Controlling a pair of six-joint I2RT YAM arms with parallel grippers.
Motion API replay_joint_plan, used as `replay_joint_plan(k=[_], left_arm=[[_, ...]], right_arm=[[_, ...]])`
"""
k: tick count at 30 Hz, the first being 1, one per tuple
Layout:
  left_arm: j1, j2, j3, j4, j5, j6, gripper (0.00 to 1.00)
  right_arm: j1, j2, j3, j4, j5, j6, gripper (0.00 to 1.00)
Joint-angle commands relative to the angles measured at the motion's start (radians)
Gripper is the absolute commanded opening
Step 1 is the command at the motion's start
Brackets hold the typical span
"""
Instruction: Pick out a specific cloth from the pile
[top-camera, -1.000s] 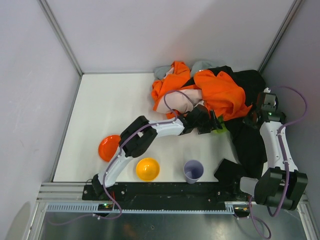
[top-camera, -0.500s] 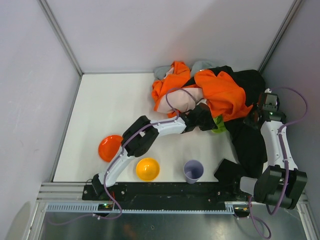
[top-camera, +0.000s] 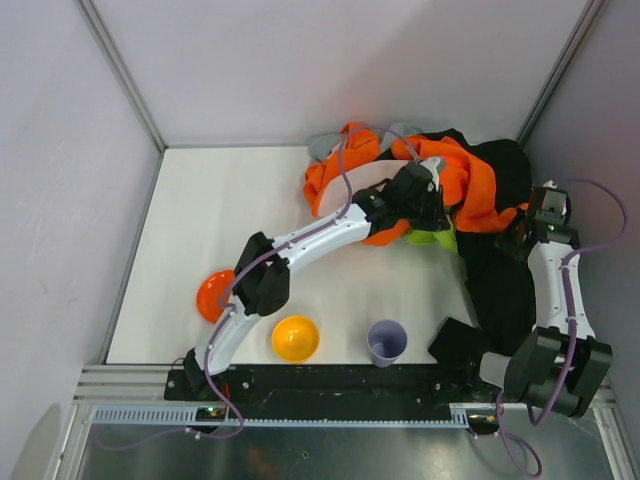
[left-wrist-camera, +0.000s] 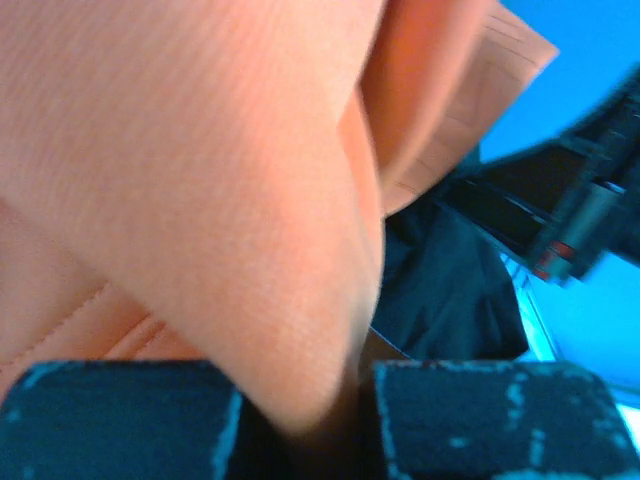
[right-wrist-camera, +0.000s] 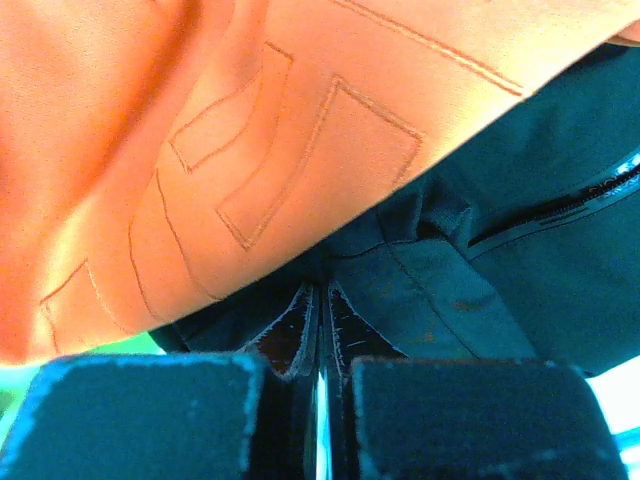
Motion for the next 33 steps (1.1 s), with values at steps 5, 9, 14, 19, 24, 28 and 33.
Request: replay_joint_plan(k=[5,9,14,19,24,28,33], left_arm=[[-0.034,-0.214,0.266,0.006,0.259,0.117,0.01],[-0.034,-0.266,0.299,-0.006,0.306,0.134,0.01],[-0.034,-0.358,0.3,-0.02,0.336,0.183,0.01],[-0.033,-0.438,0.327,-0.02,0.358,0.195,0.01],[-0.021,-0.53,0.337,-0.02,0.361,0.203,0.01],[0.021,-0.615,0.306,-0.02,0.346,0.208,0.01],[0.12,-0.692,0.258,-0.022,0.357,0.187,0.01]], right_arm=[[-0.017,-0.013,0.005,0.028,-0.045,0.018,0.0],[-0.02,-0.013,0.005,0.024,-0.053,0.018,0.0],[-0.02,-0.012,0.004,0.022,-0.065,0.018,0.0],[-0.02,-0.021,0.004,0.024,-0.089,0.013,0.02],[-0.02,-0.03,0.004,0.03,-0.149,-0.007,0.13],[-0.02,-0.044,0.004,0.031,-0.182,-0.015,0.43],[-0.015,-0.086,0.005,0.038,-0.211,-0.017,0.72]])
